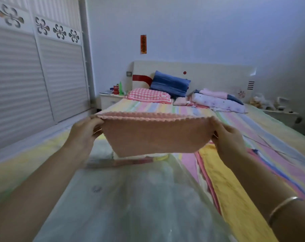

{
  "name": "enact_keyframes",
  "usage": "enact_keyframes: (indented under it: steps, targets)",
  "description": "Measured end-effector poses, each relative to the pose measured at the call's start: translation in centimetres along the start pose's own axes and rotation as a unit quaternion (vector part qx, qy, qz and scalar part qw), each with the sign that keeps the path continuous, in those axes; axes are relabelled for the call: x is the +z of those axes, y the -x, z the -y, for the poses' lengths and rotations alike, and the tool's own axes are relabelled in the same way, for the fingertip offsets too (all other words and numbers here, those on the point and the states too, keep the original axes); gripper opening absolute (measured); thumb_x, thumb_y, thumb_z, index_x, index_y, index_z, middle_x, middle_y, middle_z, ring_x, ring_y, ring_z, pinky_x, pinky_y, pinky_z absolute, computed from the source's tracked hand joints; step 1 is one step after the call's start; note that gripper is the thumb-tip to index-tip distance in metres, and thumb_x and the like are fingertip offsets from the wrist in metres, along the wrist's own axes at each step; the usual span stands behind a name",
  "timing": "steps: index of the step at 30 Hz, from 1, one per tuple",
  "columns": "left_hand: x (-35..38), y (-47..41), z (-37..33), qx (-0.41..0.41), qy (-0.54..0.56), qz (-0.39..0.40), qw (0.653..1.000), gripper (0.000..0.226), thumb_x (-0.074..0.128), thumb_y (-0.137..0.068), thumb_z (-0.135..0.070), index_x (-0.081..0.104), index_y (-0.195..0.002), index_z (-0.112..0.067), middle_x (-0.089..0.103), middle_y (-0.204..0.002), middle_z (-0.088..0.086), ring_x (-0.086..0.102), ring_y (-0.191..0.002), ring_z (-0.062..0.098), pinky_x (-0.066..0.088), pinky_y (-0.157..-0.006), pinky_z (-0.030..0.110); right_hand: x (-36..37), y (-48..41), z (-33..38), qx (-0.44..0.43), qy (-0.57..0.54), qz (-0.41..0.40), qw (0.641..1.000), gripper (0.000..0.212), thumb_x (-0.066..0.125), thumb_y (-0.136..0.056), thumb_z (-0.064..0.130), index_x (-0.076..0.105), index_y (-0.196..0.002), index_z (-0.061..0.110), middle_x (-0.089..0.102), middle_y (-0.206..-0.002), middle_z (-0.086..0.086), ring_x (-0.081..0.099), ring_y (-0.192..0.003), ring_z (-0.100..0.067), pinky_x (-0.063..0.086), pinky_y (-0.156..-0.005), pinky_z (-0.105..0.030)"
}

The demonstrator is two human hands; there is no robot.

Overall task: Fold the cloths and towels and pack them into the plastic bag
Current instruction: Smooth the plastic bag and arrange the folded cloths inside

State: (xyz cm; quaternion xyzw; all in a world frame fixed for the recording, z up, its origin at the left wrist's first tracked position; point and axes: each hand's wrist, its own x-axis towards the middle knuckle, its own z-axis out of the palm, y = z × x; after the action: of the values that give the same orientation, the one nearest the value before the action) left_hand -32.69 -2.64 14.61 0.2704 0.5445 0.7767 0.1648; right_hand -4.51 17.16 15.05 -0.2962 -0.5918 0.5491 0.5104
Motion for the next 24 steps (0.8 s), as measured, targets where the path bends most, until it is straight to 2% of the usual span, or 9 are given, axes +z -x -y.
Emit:
enact_keyframes:
  steps: [3,6,8,10,14,17,19,21,24]
  targets:
    - [-3.0,5.4,4.7,-0.041,-0.068,-0.014,0.997,0.033,0.047,-0.089,0.007,0.071,-0.076,-0.012,0.071,-0.077,0.004,0.062,-0.08,0.02,0.049,-0.082,0.03,-2.3,4.6,-4.4,0.011,0.033,0.043,0.998,0.019,0.065,-0.084,0.032,0.076,-0.087,0.016,0.073,-0.088,-0.008,0.065,-0.09,-0.019,0.05,-0.089,-0.038]
    - [-5.4,10.3,9.5,-0.1,-0.135,-0.002,0.986,0.022,0.051,-0.088,0.006,0.071,-0.097,-0.001,0.073,-0.097,0.017,0.065,-0.098,0.031,0.048,-0.096,0.042,-4.6,9.2,-8.7,0.05,0.079,0.088,0.992,0.026,0.069,-0.076,0.034,0.075,-0.076,0.009,0.069,-0.072,-0.01,0.06,-0.072,-0.015,0.05,-0.072,-0.026]
    - [-6.5,12.7,11.5,-0.117,-0.139,-0.018,0.983,0.02,0.052,-0.088,0.007,0.068,-0.098,-0.001,0.074,-0.091,0.015,0.068,-0.086,0.021,0.053,-0.086,0.031,-5.9,11.8,-10.7,0.085,0.096,0.103,0.986,0.025,0.069,-0.077,0.031,0.074,-0.076,0.006,0.071,-0.073,-0.006,0.063,-0.073,-0.015,0.052,-0.077,-0.03]
    - [-7.0,14.5,12.3,-0.113,-0.146,-0.03,0.982,0.019,0.053,-0.088,0.008,0.066,-0.09,-0.007,0.073,-0.071,-0.001,0.065,-0.069,0.011,0.052,-0.066,0.016,-6.8,13.7,-11.7,0.121,0.097,0.106,0.982,0.031,0.071,-0.073,0.033,0.073,-0.078,0.002,0.071,-0.079,-0.014,0.065,-0.077,-0.018,0.051,-0.084,-0.041]
    - [-7.6,16.8,12.5,-0.092,-0.188,-0.032,0.977,0.019,0.056,-0.088,0.005,0.065,-0.088,-0.012,0.071,-0.065,-0.005,0.062,-0.069,0.013,0.047,-0.066,0.022,-7.7,16.0,-12.2,0.168,0.091,0.104,0.976,0.025,0.073,-0.071,0.033,0.073,-0.071,0.008,0.063,-0.068,-0.009,0.057,-0.065,-0.016,0.046,-0.066,-0.033]
    - [-7.9,17.6,12.1,-0.07,-0.224,-0.018,0.972,0.027,0.055,-0.087,0.002,0.068,-0.083,-0.021,0.069,-0.067,0.012,0.058,-0.068,0.021,0.042,-0.066,0.032,-8.0,16.7,-12.2,0.163,0.102,0.11,0.975,0.023,0.072,-0.074,0.031,0.071,-0.068,0.01,0.063,-0.068,-0.007,0.052,-0.064,-0.013,0.037,-0.059,-0.029]
    - [-7.6,17.7,11.7,-0.047,-0.251,-0.018,0.967,0.029,0.053,-0.087,0.001,0.068,-0.079,-0.024,0.062,-0.06,0.014,0.052,-0.059,0.017,0.039,-0.056,0.025,-8.1,16.5,-12.0,0.153,0.102,0.102,0.978,0.026,0.071,-0.08,0.026,0.069,-0.075,0.001,0.062,-0.069,-0.008,0.05,-0.061,-0.01,0.036,-0.054,-0.024]
    - [-6.9,17.4,11.6,-0.016,-0.27,-0.023,0.962,0.026,0.053,-0.088,0.002,0.066,-0.083,-0.02,0.055,-0.05,0.003,0.042,-0.046,0.009,0.032,-0.043,0.018,-7.9,15.9,-11.9,0.127,0.12,0.091,0.98,0.03,0.07,-0.083,0.025,0.066,-0.081,-0.005,0.062,-0.068,-0.009,0.049,-0.06,-0.008,0.036,-0.051,-0.02]
    - [-5.4,15.7,12.0,0.028,-0.298,-0.04,0.953,0.017,0.056,-0.089,-0.001,0.063,-0.091,-0.017,0.065,-0.059,0.0,0.049,-0.046,0.007,0.035,-0.046,0.017,-7.0,14.3,-12.1,0.077,0.158,0.059,0.983,0.022,0.071,-0.084,0.025,0.069,-0.079,0.003,0.07,-0.078,-0.01,0.055,-0.068,-0.01,0.039,-0.061,-0.027]
